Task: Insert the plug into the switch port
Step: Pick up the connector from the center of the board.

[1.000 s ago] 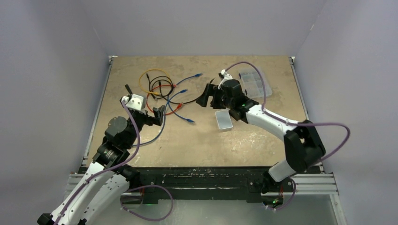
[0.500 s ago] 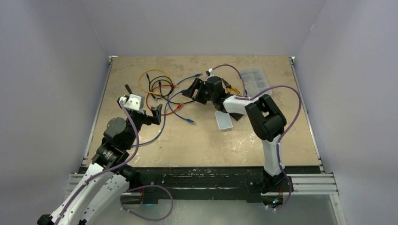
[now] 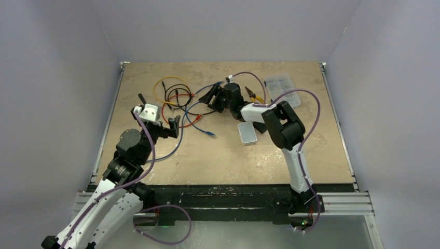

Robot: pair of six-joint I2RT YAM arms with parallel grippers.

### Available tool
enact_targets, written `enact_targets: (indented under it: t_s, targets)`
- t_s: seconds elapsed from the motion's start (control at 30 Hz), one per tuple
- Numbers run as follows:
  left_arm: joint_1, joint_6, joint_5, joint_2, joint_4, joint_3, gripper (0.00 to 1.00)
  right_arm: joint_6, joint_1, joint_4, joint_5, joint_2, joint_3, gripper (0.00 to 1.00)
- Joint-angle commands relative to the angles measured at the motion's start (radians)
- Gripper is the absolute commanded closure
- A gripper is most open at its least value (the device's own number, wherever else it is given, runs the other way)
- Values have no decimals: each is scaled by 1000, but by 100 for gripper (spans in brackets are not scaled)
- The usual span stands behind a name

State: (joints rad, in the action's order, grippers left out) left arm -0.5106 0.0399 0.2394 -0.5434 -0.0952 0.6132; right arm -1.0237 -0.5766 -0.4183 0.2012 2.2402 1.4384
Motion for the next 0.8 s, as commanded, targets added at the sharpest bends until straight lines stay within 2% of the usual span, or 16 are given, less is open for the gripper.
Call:
enact_targets:
  t_s: [0.0, 0.27, 0.47, 0.77]
  targets:
    - [7, -18, -17, 5, 26, -1, 1, -50, 11, -30, -1, 21, 43, 31]
    - [7, -17, -22, 17, 29, -4, 1, -70, 20, -83, 5, 23, 41, 47]
    - [7, -13, -33, 9, 32, -3, 1, -68, 23, -104, 42, 23, 42, 67]
    - [7, -5, -49, 7, 26, -3, 1, -72, 23, -137, 55, 18, 24, 86]
